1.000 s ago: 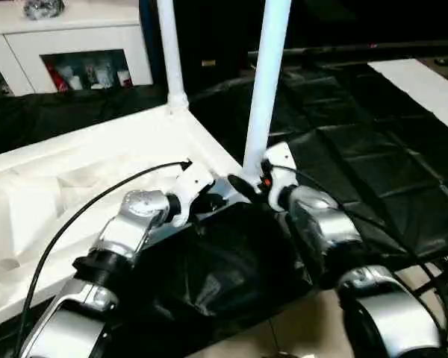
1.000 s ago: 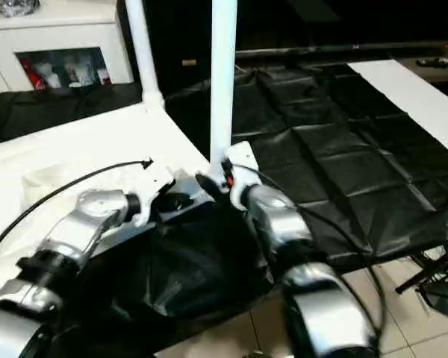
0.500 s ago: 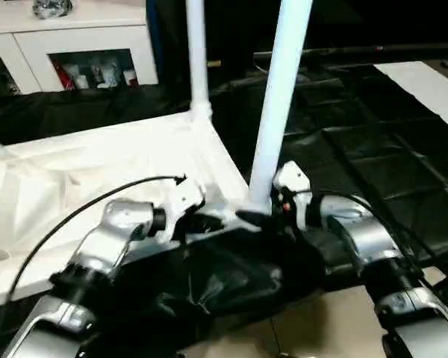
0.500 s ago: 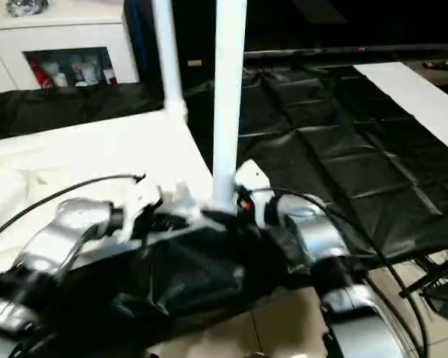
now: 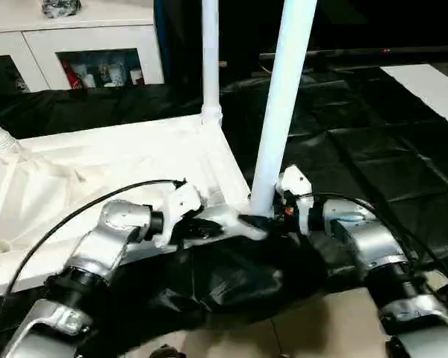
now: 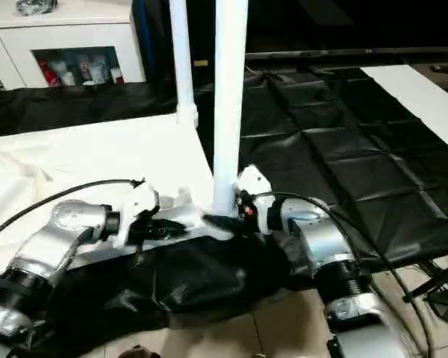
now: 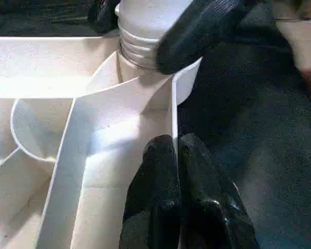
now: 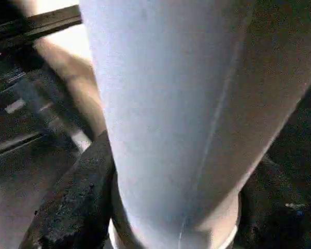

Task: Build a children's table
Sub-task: Rotate leg to tighten

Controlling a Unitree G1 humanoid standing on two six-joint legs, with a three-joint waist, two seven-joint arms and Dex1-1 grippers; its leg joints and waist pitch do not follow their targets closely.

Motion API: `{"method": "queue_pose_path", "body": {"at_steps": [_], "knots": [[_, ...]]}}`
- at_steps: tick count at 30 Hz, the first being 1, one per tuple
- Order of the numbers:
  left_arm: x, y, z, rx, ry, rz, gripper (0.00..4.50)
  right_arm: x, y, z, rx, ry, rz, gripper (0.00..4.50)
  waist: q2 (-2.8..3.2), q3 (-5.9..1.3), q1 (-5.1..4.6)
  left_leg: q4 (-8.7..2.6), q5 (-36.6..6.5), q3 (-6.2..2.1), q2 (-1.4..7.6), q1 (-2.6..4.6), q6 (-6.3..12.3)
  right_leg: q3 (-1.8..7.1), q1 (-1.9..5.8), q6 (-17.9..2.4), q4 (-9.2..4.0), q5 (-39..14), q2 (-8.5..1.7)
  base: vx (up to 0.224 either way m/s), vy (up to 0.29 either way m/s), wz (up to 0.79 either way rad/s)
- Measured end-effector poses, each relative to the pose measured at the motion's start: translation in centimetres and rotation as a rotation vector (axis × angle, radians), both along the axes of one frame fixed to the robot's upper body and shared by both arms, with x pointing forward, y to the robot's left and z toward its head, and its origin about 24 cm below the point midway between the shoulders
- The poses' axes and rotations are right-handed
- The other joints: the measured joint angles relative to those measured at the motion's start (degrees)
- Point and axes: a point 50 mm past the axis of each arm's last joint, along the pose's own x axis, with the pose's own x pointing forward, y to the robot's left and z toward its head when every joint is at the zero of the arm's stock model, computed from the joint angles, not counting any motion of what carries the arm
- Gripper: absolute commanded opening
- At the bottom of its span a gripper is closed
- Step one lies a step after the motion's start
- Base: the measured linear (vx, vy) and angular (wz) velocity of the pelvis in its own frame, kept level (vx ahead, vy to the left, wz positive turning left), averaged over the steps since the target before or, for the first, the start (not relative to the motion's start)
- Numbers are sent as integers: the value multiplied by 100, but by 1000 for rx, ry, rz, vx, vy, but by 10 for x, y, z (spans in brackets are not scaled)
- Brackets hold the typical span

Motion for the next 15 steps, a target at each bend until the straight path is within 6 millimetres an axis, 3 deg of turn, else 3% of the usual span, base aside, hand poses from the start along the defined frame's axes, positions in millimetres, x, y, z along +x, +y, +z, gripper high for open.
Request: {"method": "queue_pose_path", "body": {"at_steps": [11, 13, 15], "knots": [[32, -35, 1, -14, -22, 286, 0, 39, 24, 2, 30, 34, -540, 268, 0, 0, -56, -5, -2, 8, -18, 2, 3, 32, -6, 1, -3, 1, 0, 0, 0, 0], [33, -36, 1, -16, -23, 292, 0, 40, 25, 1, 30, 26, -557, 268, 0, 0, -63, -8, -7, 9, -19, 2, 10, 36, -6, 4, -7, -1, 0, 0, 0, 0], [33, -36, 1, -16, -24, 294, 0, 41, 26, 1, 35, 29, -560, 324, 0, 0, -73, -9, -7, 10, -19, 3, 11, 36, -6, 4, -7, -1, 0, 0, 0, 0]]}}
